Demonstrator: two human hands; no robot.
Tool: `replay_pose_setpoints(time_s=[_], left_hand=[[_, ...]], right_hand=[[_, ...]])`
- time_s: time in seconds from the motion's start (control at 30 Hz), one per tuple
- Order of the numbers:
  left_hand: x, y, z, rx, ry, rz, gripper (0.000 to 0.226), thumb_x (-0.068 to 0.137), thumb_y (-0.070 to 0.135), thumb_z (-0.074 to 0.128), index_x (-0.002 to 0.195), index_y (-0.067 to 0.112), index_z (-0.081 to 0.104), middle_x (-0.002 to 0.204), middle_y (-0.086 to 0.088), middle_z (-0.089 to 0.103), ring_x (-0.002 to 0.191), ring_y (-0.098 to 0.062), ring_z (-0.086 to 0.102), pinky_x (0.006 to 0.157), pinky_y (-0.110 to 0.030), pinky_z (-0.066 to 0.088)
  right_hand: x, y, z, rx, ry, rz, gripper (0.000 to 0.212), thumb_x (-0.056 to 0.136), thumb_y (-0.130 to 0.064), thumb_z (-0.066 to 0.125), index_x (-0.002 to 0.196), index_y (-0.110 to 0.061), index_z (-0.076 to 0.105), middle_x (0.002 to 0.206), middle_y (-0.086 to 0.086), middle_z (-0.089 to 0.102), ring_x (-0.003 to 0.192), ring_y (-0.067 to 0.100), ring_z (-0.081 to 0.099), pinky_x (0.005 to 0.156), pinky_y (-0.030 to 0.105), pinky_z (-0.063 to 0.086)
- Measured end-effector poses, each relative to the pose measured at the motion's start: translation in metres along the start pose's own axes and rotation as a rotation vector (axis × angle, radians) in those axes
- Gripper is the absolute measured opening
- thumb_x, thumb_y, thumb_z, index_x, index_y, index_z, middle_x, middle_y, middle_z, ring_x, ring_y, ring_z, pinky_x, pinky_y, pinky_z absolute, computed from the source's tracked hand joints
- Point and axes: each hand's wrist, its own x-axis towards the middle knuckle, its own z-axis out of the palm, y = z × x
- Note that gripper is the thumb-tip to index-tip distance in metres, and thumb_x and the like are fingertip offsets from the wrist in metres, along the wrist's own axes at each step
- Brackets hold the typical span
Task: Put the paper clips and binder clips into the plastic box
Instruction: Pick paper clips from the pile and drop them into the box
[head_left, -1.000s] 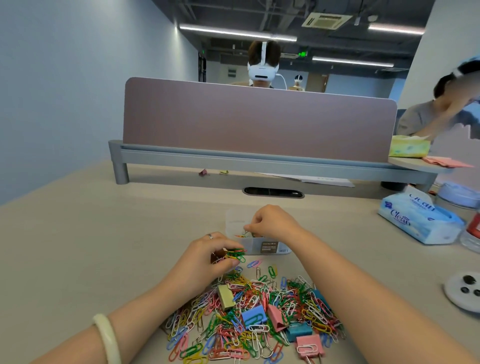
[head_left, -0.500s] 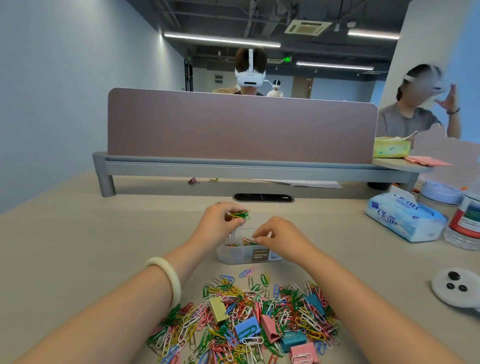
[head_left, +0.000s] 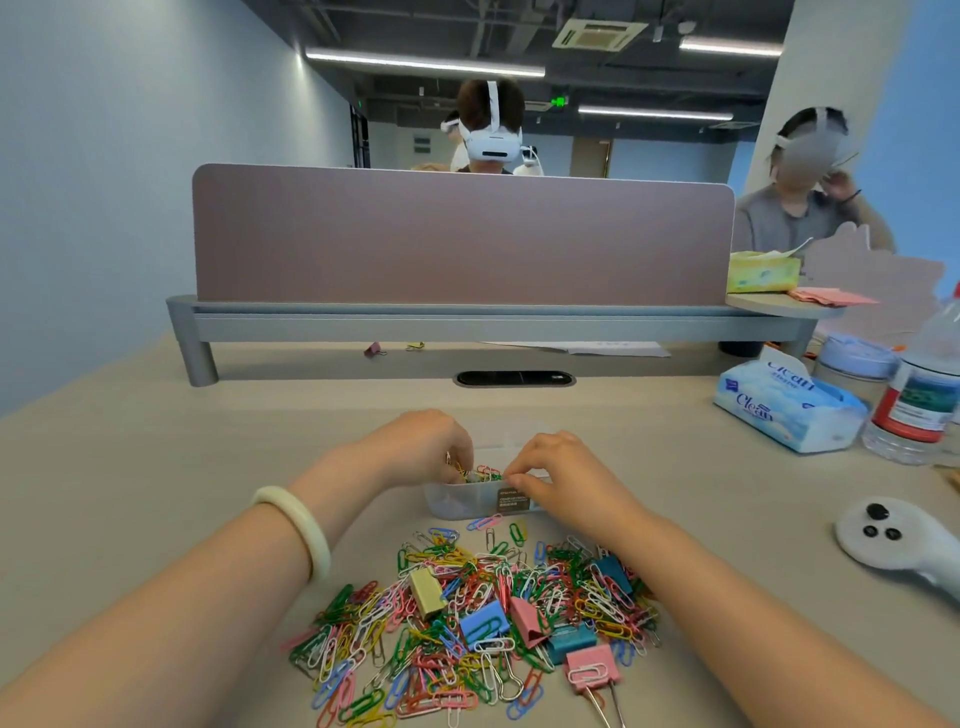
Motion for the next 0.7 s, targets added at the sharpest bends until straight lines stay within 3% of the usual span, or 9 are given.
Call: replay_pose_setpoints(time_s=[0.13, 0.2, 0.3, 0.37, 0.47, 0.53, 0.63, 0.7], left_hand=[[-0.026, 0.002, -0.007, -0.138, 0.157, -0.014, 0.018, 0.08, 0.025, 0.065, 0.097, 0.02, 0.068, 0.097, 0.006, 0.069, 0.081, -0.009, 0.058, 0.08, -0.026, 0.045], [-0.047, 0.004, -0.002, -0.247, 0.246, 0.017, 0.012, 0.081, 0.024, 0.065, 0.091, 0.021, 0.069, 0.086, 0.011, 0.064, 0.073, -0.004, 0.055, 0.069, -0.01, 0.041], [-0.07, 0.01, 0.012, -0.319, 0.225, 0.062, 0.01, 0.081, 0.017, 0.064, 0.089, 0.021, 0.07, 0.082, 0.015, 0.06, 0.077, 0.003, 0.053, 0.064, -0.003, 0.037], [-0.078, 0.012, 0.018, -0.333, 0.258, 0.054, 0.012, 0.081, 0.016, 0.064, 0.088, 0.023, 0.071, 0.083, 0.012, 0.061, 0.079, 0.008, 0.052, 0.066, -0.005, 0.037], [-0.092, 0.012, 0.016, -0.371, 0.248, 0.038, 0.012, 0.077, 0.027, 0.069, 0.089, 0.027, 0.069, 0.086, 0.013, 0.061, 0.078, 0.0, 0.055, 0.068, -0.015, 0.044], [-0.106, 0.01, 0.016, -0.398, 0.108, 0.035, 0.039, 0.066, 0.044, 0.073, 0.102, 0.031, 0.065, 0.097, 0.018, 0.055, 0.086, 0.004, 0.052, 0.075, -0.01, 0.042], [-0.126, 0.006, 0.023, -0.293, -0.19, -0.016, 0.089, 0.052, 0.064, 0.071, 0.131, 0.038, 0.038, 0.121, 0.02, 0.037, 0.112, 0.01, 0.03, 0.097, -0.006, 0.024], [-0.131, 0.007, 0.031, -0.232, -0.215, -0.048, 0.095, 0.054, 0.062, 0.071, 0.136, 0.037, 0.028, 0.126, 0.018, 0.029, 0.12, 0.002, 0.023, 0.103, -0.011, 0.02]], right_hand=[[-0.017, -0.004, -0.015, 0.076, 0.08, -0.081, 0.015, 0.087, -0.026, 0.057, 0.095, -0.023, 0.07, 0.096, -0.007, 0.061, 0.093, 0.008, 0.051, 0.083, 0.022, 0.039], [-0.029, -0.005, -0.02, 0.14, -0.056, -0.101, 0.014, 0.085, -0.029, 0.061, 0.094, -0.024, 0.07, 0.09, -0.01, 0.062, 0.083, 0.003, 0.055, 0.074, 0.018, 0.043], [-0.042, -0.003, -0.016, 0.098, -0.196, -0.102, 0.019, 0.083, -0.036, 0.061, 0.1, -0.029, 0.068, 0.094, -0.014, 0.061, 0.084, -0.001, 0.056, 0.069, 0.01, 0.042], [-0.047, -0.001, -0.011, 0.12, -0.203, -0.092, 0.02, 0.083, -0.037, 0.062, 0.102, -0.031, 0.066, 0.096, -0.014, 0.059, 0.085, -0.001, 0.056, 0.071, 0.011, 0.042], [-0.052, 0.001, -0.01, 0.113, -0.272, -0.087, 0.028, 0.083, -0.039, 0.062, 0.109, -0.031, 0.063, 0.106, -0.008, 0.058, 0.093, 0.001, 0.055, 0.08, 0.015, 0.043], [-0.056, 0.004, -0.012, 0.103, -0.341, -0.092, 0.035, 0.082, -0.037, 0.063, 0.116, -0.03, 0.059, 0.113, -0.006, 0.056, 0.098, 0.005, 0.054, 0.087, 0.017, 0.043], [-0.056, 0.006, -0.019, 0.094, -0.46, -0.09, 0.048, 0.081, -0.034, 0.066, 0.126, -0.028, 0.052, 0.116, -0.009, 0.049, 0.106, 0.006, 0.051, 0.089, 0.01, 0.039], [-0.052, 0.001, -0.021, 0.024, -0.534, -0.122, 0.051, 0.082, -0.033, 0.065, 0.13, -0.028, 0.048, 0.115, -0.009, 0.046, 0.105, 0.005, 0.048, 0.085, 0.006, 0.036]])
